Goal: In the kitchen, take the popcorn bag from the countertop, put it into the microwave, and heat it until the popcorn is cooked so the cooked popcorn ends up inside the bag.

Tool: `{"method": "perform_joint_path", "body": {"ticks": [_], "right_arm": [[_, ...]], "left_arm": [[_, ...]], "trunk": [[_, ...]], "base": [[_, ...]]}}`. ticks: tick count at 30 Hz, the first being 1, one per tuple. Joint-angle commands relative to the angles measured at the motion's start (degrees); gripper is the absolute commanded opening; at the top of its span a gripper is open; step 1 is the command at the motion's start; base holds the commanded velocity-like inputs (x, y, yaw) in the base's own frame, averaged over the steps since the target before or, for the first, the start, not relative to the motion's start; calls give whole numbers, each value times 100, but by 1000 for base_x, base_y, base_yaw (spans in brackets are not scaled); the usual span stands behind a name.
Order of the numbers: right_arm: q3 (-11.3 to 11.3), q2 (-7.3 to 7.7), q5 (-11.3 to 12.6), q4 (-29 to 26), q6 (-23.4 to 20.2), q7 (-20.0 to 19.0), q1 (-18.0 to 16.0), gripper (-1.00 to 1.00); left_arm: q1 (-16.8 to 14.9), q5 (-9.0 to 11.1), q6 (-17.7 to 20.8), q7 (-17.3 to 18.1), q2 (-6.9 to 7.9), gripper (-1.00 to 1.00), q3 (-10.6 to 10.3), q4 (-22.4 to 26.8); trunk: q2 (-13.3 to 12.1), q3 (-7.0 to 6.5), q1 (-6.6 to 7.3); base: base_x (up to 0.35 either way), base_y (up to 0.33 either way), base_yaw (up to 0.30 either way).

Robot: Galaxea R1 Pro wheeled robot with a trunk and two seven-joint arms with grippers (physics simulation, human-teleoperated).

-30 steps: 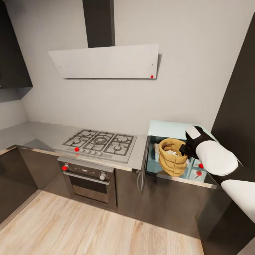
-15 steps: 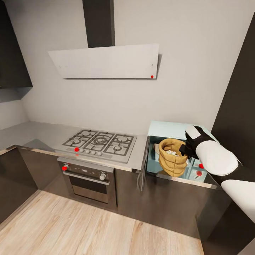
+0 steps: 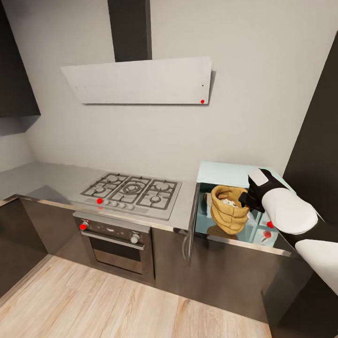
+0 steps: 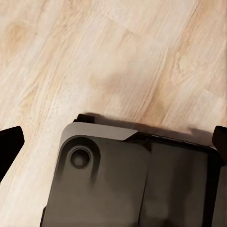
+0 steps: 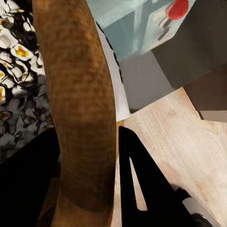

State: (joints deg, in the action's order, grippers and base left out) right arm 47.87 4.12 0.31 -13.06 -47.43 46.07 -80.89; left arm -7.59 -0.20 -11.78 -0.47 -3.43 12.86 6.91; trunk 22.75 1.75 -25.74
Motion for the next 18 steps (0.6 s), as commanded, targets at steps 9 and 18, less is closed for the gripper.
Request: {"method": "perform_joint_path", "body": {"ticks": [9,18], "right_arm": [[-49,35,22,-65,58,16,-14,-100],[-49,36,22,-65,58,16,-11,-100]], "left_arm": [[-6,-4,-18,-5,-8,100,14,-6],[-6,-3,-17,-5,-8,100,14,-6]], "trunk": [[17,12,-4],[17,12,-4]], "base": [[15,0,0],[66,-53,0]]}}
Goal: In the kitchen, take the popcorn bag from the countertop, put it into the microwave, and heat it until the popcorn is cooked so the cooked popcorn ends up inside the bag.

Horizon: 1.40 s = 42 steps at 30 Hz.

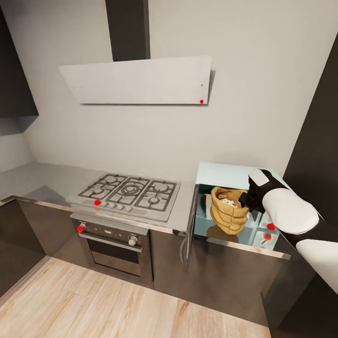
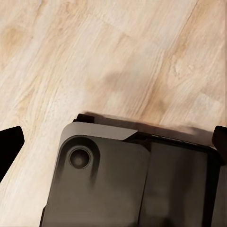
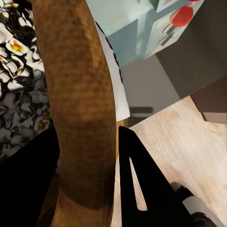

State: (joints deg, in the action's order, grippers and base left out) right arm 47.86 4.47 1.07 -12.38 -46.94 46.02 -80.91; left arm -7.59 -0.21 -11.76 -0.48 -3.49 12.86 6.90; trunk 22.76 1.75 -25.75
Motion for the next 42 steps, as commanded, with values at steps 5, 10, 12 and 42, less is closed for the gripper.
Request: {"method": "perform_joint_path", "body": {"ticks": [5,10,12,42], "right_arm": [[-49,1,-54,-133,9,21,-4,-100],[-49,1,-54,-133,10,21,-4,-100],[-49,1,-54,-133,10,21,-4,-100],[-49,5,-54,-133,9,21,-4,-100]], "left_arm": [[-5,-2,-21,-5,0,100,15,-5],[-5,-4,-19,-5,4,100,15,-5],[-5,-5,-21,-5,2,100,15,-5],[-5,-3,-20,-5,3,100,15,-5]], "trunk": [[16,12,-3],[16,12,-3],[16,12,-3],[16,12,-3]], "base": [[20,-1,0],[139,0,0],[22,0,0],[134,0,0]]}}
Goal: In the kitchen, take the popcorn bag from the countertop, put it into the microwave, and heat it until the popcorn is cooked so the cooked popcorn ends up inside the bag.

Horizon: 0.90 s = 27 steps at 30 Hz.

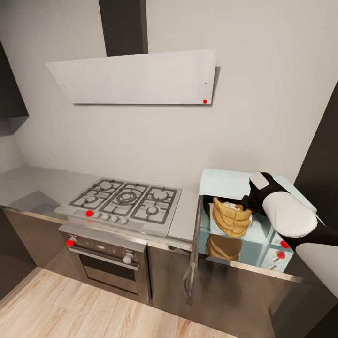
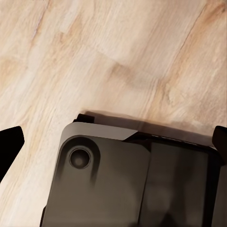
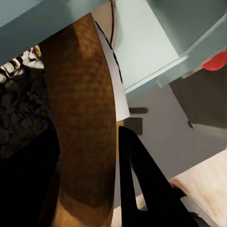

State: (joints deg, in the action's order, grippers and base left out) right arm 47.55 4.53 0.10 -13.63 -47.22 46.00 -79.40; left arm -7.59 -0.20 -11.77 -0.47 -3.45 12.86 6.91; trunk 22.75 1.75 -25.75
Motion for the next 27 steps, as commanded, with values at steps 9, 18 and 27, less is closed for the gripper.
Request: {"method": "perform_joint_path", "body": {"ticks": [9,18,27], "right_arm": [[-19,-4,43,-8,38,23,-155,-100],[-21,-4,43,-8,38,23,-155,-100],[-25,-4,41,-8,37,23,-155,100]], "left_arm": [[-5,-4,-19,-5,0,100,15,-5],[-5,-3,-19,-5,2,100,15,-5],[-5,-4,-20,-5,2,100,15,-5]], "trunk": [[17,12,-3],[17,12,-3],[17,12,-3]], "base": [[2,0,0],[81,0,0],[1,0,0]]}}
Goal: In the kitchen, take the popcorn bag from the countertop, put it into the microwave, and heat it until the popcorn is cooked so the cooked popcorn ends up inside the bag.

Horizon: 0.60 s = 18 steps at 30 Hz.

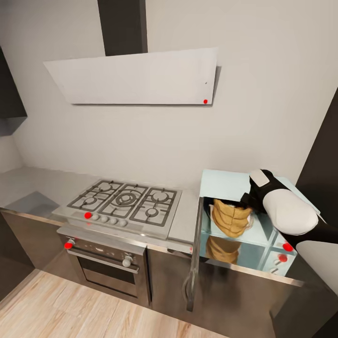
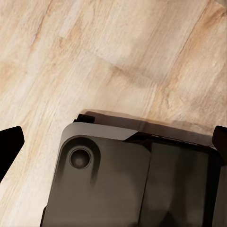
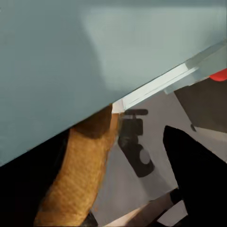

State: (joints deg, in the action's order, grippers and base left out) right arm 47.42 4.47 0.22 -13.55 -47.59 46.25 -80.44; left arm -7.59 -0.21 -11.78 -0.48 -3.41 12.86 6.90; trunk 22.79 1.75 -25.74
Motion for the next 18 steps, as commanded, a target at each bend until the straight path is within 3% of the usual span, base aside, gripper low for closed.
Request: {"method": "perform_joint_path", "body": {"ticks": [1,18], "right_arm": [[-13,1,28,-16,73,-2,-51,100],[-13,1,30,-16,66,-7,-51,100]], "left_arm": [[-6,-4,-18,-5,-2,100,15,-5],[-6,-5,-18,-5,-3,100,15,-5]], "trunk": [[13,12,-4],[13,12,-4]], "base": [[0,0,0],[0,0,0]]}}
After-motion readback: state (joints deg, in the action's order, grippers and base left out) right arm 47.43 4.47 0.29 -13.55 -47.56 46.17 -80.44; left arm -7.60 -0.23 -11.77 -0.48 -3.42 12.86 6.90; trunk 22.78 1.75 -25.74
